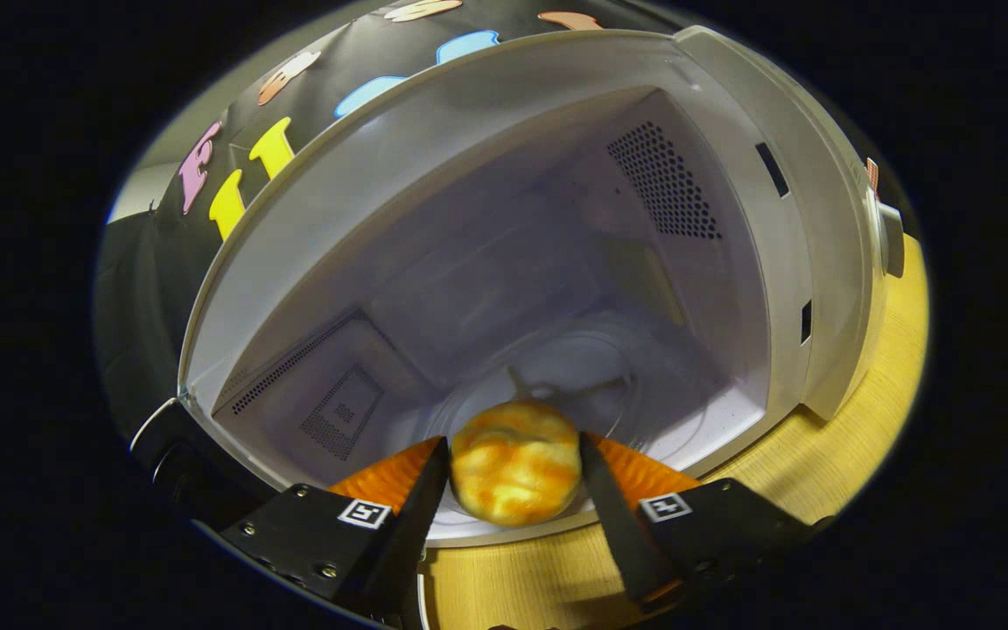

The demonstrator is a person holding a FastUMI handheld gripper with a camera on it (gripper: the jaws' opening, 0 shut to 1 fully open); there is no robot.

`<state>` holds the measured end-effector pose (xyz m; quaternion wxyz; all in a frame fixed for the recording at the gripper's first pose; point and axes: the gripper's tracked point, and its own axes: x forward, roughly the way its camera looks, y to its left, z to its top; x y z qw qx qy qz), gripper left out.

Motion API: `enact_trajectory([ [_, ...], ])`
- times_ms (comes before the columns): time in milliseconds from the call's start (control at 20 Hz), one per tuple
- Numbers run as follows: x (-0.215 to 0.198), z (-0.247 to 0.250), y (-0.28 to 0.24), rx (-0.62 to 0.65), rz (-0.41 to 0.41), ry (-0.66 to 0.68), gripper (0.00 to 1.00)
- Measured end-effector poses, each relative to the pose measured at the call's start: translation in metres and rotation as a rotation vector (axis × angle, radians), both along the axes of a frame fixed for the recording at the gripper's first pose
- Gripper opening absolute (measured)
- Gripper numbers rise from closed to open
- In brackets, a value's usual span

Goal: Open the microwave, put the food inside, and close the microwave door.

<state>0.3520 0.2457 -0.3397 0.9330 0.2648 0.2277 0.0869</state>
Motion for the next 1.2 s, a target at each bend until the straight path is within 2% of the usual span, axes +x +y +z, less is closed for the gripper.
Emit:
enact_trajectory([
  [50, 0.001, 0.001, 0.000, -0.014, -0.005, -0.006, 0.96],
  [100, 0.000, 0.004, -0.002, -0.021, -0.006, -0.011, 0.97],
  [400, -0.026, 0.036, -0.010, -0.056, 0.033, -0.043, 0.97],
  [850, -0.104, 0.126, -0.029, -0.168, 0.084, -0.217, 0.97],
  [1200, -0.168, 0.175, -0.036, -0.211, 0.117, -0.287, 0.97],
])
